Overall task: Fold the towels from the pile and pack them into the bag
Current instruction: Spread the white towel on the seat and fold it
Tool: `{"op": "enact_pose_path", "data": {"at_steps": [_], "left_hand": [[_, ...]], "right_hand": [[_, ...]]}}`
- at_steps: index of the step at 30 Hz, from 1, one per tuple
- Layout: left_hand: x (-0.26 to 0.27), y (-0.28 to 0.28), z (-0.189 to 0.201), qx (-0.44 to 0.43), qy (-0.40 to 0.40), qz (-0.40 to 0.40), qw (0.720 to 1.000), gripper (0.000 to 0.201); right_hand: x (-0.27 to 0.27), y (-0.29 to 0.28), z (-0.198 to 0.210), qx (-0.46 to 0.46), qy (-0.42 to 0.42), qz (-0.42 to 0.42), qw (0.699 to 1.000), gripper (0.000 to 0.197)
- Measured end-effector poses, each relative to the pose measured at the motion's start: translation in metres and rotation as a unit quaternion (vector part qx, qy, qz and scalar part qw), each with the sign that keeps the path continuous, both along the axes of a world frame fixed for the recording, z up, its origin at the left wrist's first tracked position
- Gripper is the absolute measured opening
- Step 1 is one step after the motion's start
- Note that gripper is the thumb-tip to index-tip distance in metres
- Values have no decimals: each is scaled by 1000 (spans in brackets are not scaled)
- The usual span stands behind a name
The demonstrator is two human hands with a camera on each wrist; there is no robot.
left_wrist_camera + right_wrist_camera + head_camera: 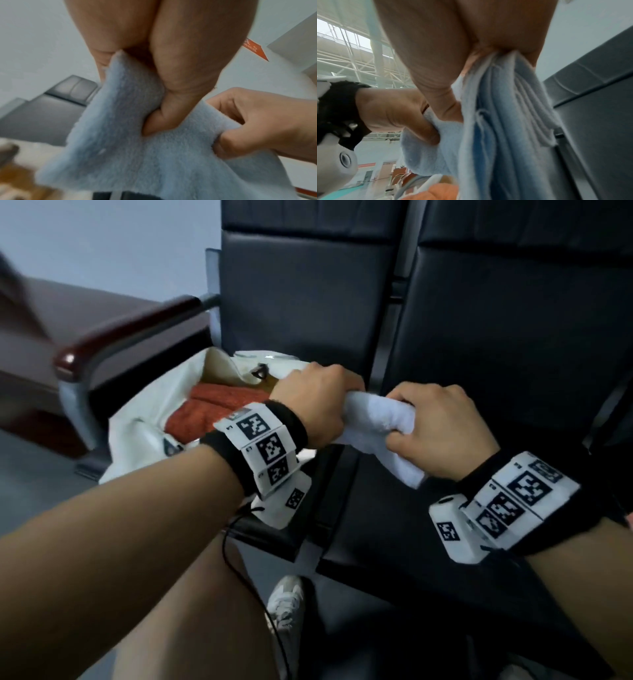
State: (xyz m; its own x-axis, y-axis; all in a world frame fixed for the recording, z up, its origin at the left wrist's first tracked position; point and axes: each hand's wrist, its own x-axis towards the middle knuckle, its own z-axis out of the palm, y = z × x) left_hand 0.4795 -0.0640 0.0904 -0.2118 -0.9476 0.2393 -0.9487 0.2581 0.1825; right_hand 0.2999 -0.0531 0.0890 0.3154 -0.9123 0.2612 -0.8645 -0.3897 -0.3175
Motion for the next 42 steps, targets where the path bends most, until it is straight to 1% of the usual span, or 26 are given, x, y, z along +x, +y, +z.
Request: {"op": "enact_pose_path", "data": {"at_steps": [4,7,11,14,18,21,24,26,29,32,34,37,39,40,41,42], "left_hand": [[47,16,45,-45,-23,49,998,40],[81,28,71,-62,-28,72,995,39],[119,29,83,-52,-46,106,992,35],[139,18,74,-24,-67,118,990,33],[157,-5,52,16,-71,133,988,29],[167,-29,37,36,-51,138,988,22],[175,-59,26,63,-22,159,985,23],[179,-80,19,94,-14,178,980,17],[188,-112,5,166,10,182,969,6],[196,-138,-13,233,-14,193,953,15],[201,-152,-24,257,-20,190,947,15],[208,-169,-38,274,-24,171,946,17],[211,-177,-42,261,-16,160,952,20],[212,-180,-42,247,-9,150,957,23],[214,-182,-40,230,-5,141,963,25],[215,-184,-39,211,3,135,968,22]], "right_hand": [[44,-1,35,-52,-10,40,998,35],[76,-1,53,-80,-16,70,994,37],[113,-8,58,-99,15,93,991,40],[136,-19,52,-91,64,102,989,37],[162,-38,40,-81,115,94,986,27],[177,-59,32,-78,128,90,985,23],[192,-84,23,-58,117,81,988,24],[201,-102,15,-33,102,78,991,20],[215,-134,-3,29,88,71,993,15],[227,-161,-22,92,108,57,988,25],[232,-176,-30,125,121,50,983,30],[240,-192,-37,178,163,69,968,30],[243,-200,-38,209,176,82,958,31],[243,-204,-38,212,173,85,958,30],[243,-206,-36,196,167,86,963,29],[244,-207,-33,176,159,77,968,28]]}}
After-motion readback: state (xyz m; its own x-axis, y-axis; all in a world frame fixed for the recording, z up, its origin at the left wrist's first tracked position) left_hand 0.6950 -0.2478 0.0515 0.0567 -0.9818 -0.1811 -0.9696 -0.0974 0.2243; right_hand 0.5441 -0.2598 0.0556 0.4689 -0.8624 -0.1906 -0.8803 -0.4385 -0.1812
